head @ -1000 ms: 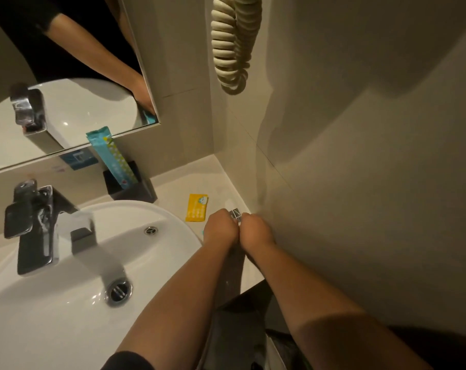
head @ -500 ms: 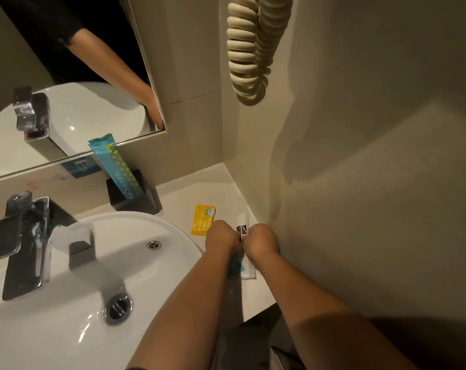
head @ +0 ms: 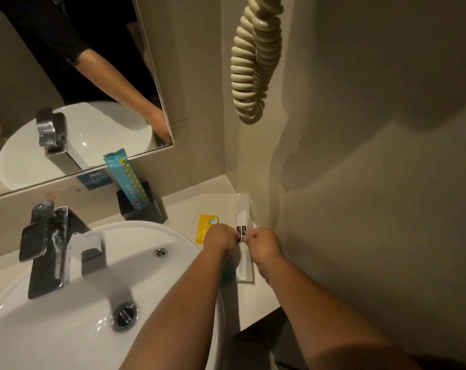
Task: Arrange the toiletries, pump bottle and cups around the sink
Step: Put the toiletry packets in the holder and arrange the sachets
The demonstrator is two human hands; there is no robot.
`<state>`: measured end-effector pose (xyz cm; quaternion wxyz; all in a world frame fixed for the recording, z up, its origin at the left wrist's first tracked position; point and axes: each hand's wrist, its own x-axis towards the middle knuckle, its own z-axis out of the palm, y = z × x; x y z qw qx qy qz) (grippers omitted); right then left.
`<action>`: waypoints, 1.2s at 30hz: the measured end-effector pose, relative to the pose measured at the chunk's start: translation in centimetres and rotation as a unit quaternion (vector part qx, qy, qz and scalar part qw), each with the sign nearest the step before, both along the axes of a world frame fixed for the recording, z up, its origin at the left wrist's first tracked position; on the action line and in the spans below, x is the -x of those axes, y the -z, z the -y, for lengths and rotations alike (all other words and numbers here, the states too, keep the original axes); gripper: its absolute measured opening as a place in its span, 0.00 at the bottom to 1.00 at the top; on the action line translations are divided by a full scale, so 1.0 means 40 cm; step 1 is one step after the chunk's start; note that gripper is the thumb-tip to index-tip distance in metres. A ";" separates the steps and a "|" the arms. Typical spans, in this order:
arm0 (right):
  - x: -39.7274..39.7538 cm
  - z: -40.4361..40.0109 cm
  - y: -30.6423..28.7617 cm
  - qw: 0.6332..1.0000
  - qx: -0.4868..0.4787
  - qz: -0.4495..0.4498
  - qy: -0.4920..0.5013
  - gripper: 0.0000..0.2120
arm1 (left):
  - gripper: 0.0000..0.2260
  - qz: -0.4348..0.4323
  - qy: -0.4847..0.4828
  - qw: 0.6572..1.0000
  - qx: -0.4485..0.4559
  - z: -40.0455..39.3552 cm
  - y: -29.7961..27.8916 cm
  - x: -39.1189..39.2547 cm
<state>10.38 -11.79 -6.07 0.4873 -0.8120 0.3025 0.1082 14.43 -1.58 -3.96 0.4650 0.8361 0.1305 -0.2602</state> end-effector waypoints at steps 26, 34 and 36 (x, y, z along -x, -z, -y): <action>-0.152 -0.381 -0.445 0.944 0.064 0.248 -0.208 0.04 | 0.05 0.292 -0.196 0.935 0.053 -0.426 -0.404 -0.001; -0.302 -0.438 -0.367 0.930 0.079 0.258 -0.251 0.07 | 0.07 0.313 -0.258 0.914 0.003 -0.458 -0.331 -0.118; -0.326 -0.437 -0.340 0.927 0.080 0.264 -0.256 0.07 | 0.07 0.313 -0.262 0.913 -0.004 -0.460 -0.309 -0.145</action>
